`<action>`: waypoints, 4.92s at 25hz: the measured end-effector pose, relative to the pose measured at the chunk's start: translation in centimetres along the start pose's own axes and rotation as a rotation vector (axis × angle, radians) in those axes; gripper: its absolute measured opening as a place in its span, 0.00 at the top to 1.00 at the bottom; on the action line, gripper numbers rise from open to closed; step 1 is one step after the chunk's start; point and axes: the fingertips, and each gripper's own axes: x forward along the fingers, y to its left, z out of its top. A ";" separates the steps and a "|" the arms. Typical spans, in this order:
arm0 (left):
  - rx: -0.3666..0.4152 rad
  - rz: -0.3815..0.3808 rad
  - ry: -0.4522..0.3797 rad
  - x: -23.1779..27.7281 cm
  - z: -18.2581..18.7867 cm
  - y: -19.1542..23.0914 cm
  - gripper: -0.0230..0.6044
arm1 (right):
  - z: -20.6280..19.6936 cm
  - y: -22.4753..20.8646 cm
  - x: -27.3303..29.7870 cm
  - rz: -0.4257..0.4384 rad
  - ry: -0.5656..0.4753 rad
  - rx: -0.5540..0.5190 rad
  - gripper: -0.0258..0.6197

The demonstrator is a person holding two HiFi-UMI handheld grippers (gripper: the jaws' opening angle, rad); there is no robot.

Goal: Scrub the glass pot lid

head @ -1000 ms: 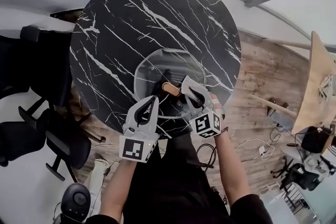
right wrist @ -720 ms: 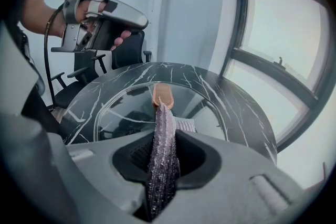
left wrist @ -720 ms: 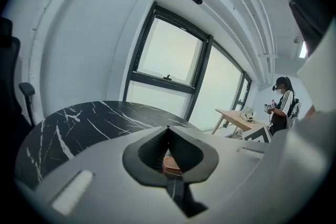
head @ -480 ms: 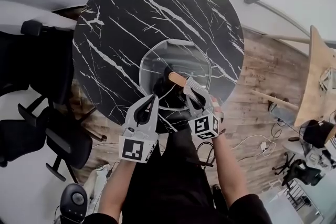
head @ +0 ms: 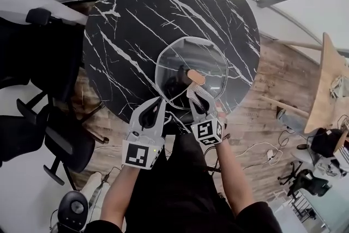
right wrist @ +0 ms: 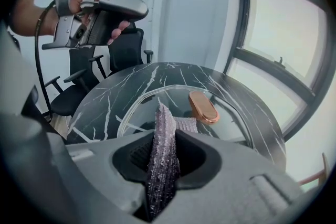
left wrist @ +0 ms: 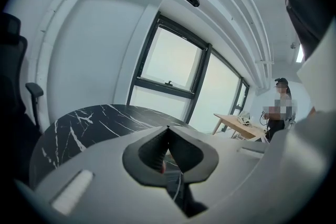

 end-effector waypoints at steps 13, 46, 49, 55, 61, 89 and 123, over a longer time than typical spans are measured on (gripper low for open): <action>-0.037 0.056 -0.021 -3.1 0.0 3.2 0.96 | 3.8 3.4 3.0 0.033 0.025 0.049 0.84; 0.018 0.149 -0.124 -2.1 6.5 1.8 0.96 | -1.1 -15.3 -6.3 -0.289 -0.085 0.687 0.84; 0.006 0.186 -0.120 -1.2 6.5 1.0 0.96 | -3.1 -15.6 -3.5 -0.255 -0.023 0.708 0.84; -0.004 0.225 -0.097 1.7 5.3 0.9 0.96 | -1.8 -16.9 -0.4 -0.198 -0.022 0.702 0.84; -0.014 0.225 -0.095 2.6 4.9 0.4 0.96 | -1.6 -15.6 1.4 -0.146 0.028 0.641 0.84; -0.069 0.277 -0.125 -0.8 4.6 5.3 0.96 | 5.2 -15.6 7.3 0.015 0.139 0.423 0.84; -0.133 0.348 -0.167 -6.8 3.8 9.1 0.96 | 13.7 -3.5 13.1 0.419 0.288 -0.078 0.84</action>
